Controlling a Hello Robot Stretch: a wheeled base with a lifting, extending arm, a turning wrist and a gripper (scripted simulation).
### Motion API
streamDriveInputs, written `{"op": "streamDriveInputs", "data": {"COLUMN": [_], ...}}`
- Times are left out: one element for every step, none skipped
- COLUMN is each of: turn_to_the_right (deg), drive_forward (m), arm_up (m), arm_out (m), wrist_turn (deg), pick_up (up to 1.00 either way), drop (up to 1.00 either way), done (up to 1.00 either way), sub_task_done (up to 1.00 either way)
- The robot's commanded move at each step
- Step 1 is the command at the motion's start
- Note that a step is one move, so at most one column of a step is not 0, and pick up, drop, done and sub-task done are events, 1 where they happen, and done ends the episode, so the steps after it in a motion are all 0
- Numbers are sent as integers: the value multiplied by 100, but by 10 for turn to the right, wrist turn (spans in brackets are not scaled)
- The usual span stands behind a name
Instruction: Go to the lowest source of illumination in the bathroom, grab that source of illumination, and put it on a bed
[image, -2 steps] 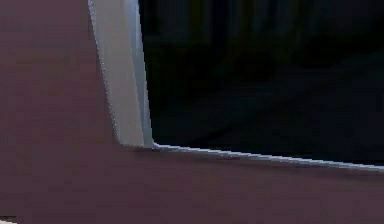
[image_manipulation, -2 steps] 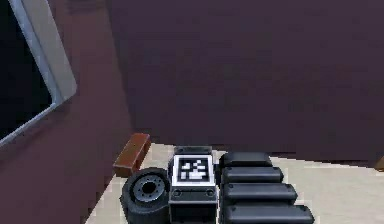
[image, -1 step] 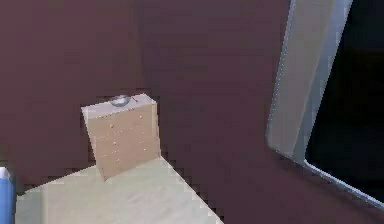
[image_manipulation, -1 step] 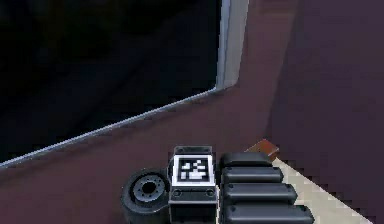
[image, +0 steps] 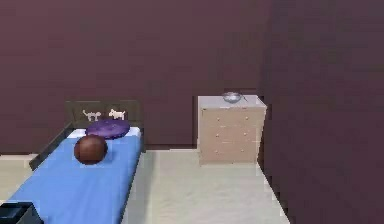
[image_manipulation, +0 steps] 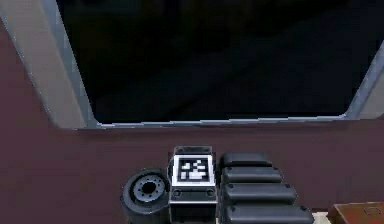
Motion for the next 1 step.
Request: {"op": "streamDriveInputs", "data": {"turn_to_the_right": [0], "drive_forward": [100], "arm_up": [0], "arm_out": [0], "wrist_turn": [0], "pick_up": [0], "drop": [0], "done": [0], "sub_task_done": [0]}}
